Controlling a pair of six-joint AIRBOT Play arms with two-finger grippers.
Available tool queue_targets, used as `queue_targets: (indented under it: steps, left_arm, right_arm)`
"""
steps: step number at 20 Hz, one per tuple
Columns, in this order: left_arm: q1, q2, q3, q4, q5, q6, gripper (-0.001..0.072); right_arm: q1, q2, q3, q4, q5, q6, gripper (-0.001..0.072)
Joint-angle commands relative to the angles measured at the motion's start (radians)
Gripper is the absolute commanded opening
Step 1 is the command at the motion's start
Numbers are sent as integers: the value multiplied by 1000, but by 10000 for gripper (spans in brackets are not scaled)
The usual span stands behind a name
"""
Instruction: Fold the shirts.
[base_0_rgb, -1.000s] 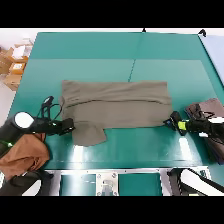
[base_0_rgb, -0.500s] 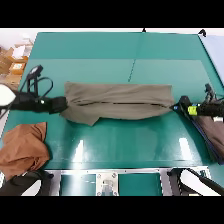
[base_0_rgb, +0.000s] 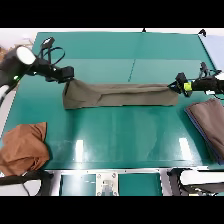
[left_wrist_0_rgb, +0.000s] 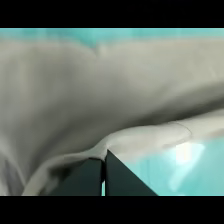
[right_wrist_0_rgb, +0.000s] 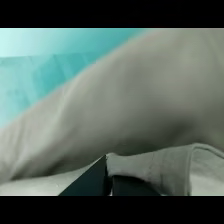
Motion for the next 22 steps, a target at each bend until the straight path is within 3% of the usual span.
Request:
queue_targets:
  steps: [1, 2, 3, 4, 7, 8, 10, 11, 13, 17, 22]
  left_arm:
    - [6, -216, 172, -3, 56, 64, 222]
    - [6, -253, 195, -6, 111, 64, 462]
    - [6, -269, 208, -8, 153, 64, 496]
    - [6, -268, 212, -2, 175, 64, 497]
    - [24, -258, 314, 71, 17, 64, 496]
    - [38, -257, 360, 76, -64, 64, 496]
    - [67, -257, 412, 76, -183, 61, 488]
    - [78, -257, 419, 75, -228, 44, 434]
    - [79, -257, 414, 74, -288, 39, 45]
    - [76, -257, 414, 3, -324, 37, 27]
    - [76, -265, 414, -67, -311, 10, 27]
  right_arm:
    - [15, -199, 162, 46, -51, 19, 207]
    - [15, -242, 206, 76, -66, 8, 218]
    - [11, -280, 259, 85, -58, -11, 271]
    - [2, -306, 315, 81, -20, -11, 421]
    - [-73, -315, 451, 32, 179, -86, 480]
    - [-103, -315, 478, -16, 251, -87, 532]
    - [-147, -321, 485, -116, 362, -118, 544]
    - [-160, -333, 482, -144, 395, -142, 544]
    - [-171, -375, 475, -143, 438, -190, 543]
    - [-164, -475, 475, -122, 457, -252, 544]
    - [-132, -576, 476, 18, 435, -302, 540]
